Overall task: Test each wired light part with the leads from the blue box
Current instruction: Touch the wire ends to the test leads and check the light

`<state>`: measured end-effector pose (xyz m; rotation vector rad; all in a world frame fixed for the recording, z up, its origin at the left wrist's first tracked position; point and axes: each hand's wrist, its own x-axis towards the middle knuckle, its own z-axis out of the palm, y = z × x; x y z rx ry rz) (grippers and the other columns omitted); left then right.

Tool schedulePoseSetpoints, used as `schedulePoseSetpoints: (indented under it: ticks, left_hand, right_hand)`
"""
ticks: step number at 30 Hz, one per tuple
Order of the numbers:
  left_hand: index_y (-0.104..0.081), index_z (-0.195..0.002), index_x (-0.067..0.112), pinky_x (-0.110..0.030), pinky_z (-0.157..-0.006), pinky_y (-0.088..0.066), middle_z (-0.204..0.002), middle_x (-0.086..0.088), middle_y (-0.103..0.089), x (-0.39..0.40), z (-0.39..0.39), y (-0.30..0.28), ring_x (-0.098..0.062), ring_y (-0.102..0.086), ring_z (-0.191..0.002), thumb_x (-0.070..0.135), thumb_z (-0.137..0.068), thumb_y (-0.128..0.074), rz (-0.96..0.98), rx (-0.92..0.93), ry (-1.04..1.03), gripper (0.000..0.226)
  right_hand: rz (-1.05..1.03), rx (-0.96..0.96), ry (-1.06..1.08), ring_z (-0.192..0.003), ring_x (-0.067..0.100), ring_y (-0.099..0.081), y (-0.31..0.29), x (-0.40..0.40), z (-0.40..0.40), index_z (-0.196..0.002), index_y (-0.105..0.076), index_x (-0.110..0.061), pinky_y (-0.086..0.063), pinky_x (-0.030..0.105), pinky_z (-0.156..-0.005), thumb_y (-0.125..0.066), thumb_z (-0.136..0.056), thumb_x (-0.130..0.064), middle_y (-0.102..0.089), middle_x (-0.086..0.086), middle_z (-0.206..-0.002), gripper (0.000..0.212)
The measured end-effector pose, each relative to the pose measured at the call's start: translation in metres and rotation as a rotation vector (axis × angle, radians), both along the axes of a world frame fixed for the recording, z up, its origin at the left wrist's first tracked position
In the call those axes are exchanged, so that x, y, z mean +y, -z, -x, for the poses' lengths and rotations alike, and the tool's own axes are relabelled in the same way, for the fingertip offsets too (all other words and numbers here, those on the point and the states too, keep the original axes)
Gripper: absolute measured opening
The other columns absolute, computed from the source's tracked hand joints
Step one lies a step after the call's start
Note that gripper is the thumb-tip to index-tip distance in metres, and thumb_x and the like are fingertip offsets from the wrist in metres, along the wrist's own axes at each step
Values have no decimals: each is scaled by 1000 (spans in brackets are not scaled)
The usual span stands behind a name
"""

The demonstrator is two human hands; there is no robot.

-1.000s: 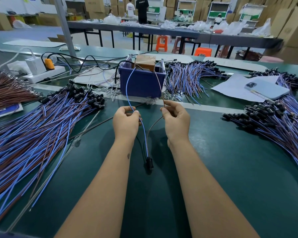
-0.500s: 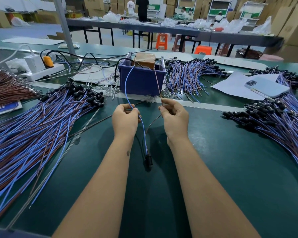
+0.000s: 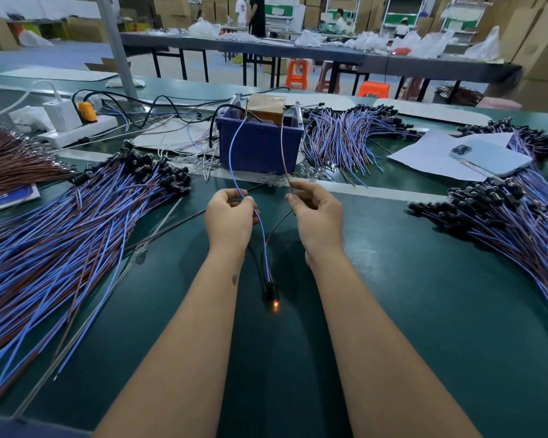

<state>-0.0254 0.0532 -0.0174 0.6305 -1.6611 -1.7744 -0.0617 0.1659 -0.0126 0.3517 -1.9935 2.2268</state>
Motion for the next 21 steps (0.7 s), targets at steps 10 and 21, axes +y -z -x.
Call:
schedulePoseSetpoints:
  ticks: [10, 21]
  left_hand:
    - [-57, -85, 16, -25, -58, -51, -71, -3, -62, 1, 0, -1, -11, -61, -59, 3, -92, -55, -5, -5, 1, 14]
    - [-58, -88, 15, -22, -56, -50, -74, -4, -62, 0, -1, -1, -13, -61, -64, 4, -91, -56, 9, 4, 12, 12]
  right_hand:
    - [3, -9, -6, -75, 8, -56, -1, 0, -1, -98, -69, -17, -49, 19, -76, -61, -88, 4, -61, -5, -77, 24]
    - [-31, 27, -14, -70, -2, -59, -2, -1, -1, -99, -70, -18, -48, 12, -71, -63, -88, 3, -64, -8, -77, 25]
